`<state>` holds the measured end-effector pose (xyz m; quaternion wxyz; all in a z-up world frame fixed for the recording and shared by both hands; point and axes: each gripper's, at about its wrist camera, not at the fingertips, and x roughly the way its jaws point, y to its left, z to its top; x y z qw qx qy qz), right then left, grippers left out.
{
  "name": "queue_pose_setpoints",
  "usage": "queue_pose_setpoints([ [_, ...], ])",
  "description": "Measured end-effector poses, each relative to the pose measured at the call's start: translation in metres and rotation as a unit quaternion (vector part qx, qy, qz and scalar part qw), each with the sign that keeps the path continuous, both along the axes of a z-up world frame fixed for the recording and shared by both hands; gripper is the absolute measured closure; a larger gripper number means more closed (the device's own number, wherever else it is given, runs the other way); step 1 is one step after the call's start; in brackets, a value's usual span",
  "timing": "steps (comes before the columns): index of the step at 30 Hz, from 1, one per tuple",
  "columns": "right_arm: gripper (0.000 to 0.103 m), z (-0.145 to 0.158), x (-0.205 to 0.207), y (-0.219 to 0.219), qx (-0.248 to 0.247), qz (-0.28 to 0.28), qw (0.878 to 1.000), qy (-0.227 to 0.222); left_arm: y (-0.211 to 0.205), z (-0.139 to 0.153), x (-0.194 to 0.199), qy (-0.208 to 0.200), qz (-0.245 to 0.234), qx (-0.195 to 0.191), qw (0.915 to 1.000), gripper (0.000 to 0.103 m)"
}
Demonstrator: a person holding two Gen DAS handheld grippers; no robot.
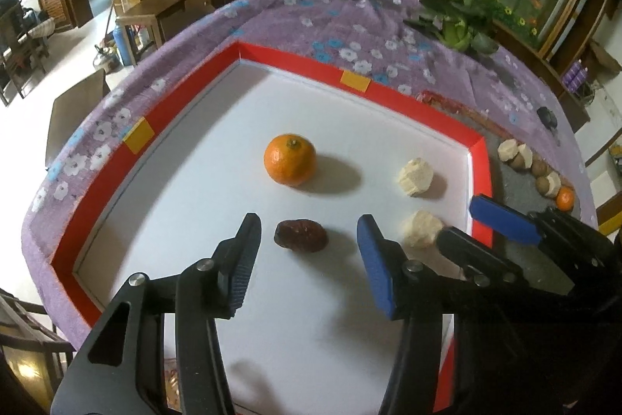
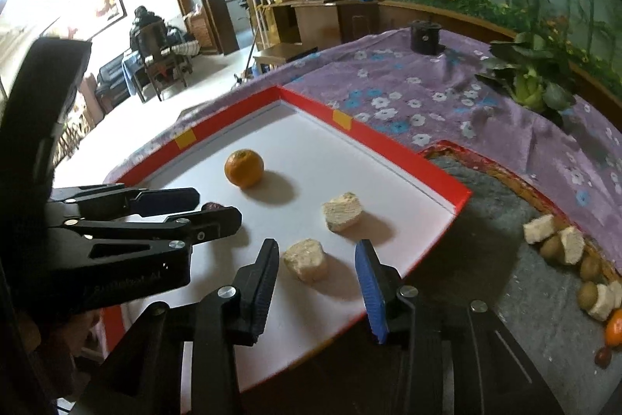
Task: Organize fruits
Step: 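Lower the date and biscuit into the white tray and open both grippers, then move both grippers back over the remaining items on the felt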
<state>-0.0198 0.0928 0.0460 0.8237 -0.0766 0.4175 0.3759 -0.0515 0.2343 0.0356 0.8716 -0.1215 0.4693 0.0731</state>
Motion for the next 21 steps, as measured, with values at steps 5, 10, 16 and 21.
queue_pose_setpoints([
  [5,0.062,0.013,-0.004,-0.031,0.010,-0.026,1.000,-0.009,-0.016,0.012,-0.001,-0.011,-0.014,0.008,0.9998,0.051],
  [10,0.062,0.019,-0.006,-0.064,0.010,-0.054,0.998,-0.017,-0.044,0.021,0.002,-0.018,-0.042,0.011,0.9989,0.051],
  [16,0.058,0.021,-0.007,-0.114,0.009,-0.096,0.995,-0.023,-0.082,0.027,0.011,-0.021,-0.077,0.006,0.9968,0.051],
  [21,0.055,0.015,-0.007,-0.161,0.005,-0.137,0.990,-0.018,-0.116,0.029,0.024,-0.018,-0.106,0.005,0.9942,0.051],
])
